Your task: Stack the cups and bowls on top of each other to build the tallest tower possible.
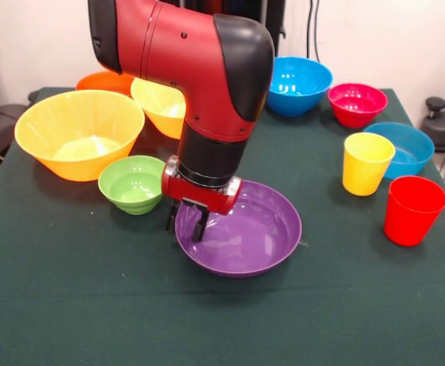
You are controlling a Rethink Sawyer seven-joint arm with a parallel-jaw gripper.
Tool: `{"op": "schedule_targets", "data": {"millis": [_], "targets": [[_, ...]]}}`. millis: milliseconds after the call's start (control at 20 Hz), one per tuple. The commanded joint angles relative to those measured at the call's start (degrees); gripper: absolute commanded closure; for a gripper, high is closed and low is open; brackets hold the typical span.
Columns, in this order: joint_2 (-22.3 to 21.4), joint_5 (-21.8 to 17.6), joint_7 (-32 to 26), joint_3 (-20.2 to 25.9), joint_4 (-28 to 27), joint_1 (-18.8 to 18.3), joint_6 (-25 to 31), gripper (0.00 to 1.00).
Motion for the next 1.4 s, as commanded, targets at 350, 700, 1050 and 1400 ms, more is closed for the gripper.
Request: {"op": "schedule_targets", "data": {"millis": [350, 700, 1050, 1400], "targets": [[4.84, 1.52, 6.9, 4.28, -2.26, 0.96, 0.44, 1.0], [4.62, 1.72, 6.51, 4.41, -1.94, 1.15, 0.32, 1.0], [0.96, 4.94, 6.87, 4.79, -2.4, 1.63, 7.92, 1.0], [0.71, 7.23, 7.17, 4.49, -5.64, 2.46, 12.81, 1.0]]}}
